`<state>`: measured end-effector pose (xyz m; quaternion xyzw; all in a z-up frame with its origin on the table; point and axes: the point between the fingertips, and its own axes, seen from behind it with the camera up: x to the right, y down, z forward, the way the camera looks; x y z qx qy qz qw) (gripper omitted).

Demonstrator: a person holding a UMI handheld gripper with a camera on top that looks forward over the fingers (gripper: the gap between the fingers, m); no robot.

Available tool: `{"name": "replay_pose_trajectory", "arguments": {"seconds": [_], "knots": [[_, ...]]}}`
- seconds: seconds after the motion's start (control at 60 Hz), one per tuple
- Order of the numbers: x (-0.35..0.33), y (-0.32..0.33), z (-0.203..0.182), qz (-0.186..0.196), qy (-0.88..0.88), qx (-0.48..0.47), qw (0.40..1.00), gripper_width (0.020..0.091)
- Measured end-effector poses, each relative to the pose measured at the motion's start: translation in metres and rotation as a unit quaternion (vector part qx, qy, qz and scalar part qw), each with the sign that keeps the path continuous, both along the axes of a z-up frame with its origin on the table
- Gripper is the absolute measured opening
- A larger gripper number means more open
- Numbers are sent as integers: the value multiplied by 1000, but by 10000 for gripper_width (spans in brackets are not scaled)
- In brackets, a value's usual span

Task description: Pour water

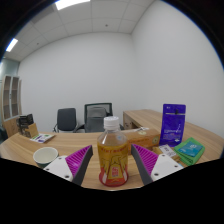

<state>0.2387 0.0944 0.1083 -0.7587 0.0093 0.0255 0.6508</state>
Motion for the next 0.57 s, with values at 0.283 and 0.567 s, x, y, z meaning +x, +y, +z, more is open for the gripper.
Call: {"name": "replay_pose_trajectory", "arguments": {"seconds": [0.283, 0.567], "knots": [[-26, -133, 43, 37, 0, -5, 999, 840], [-56, -251, 51, 66, 27, 20, 997, 840]]}}
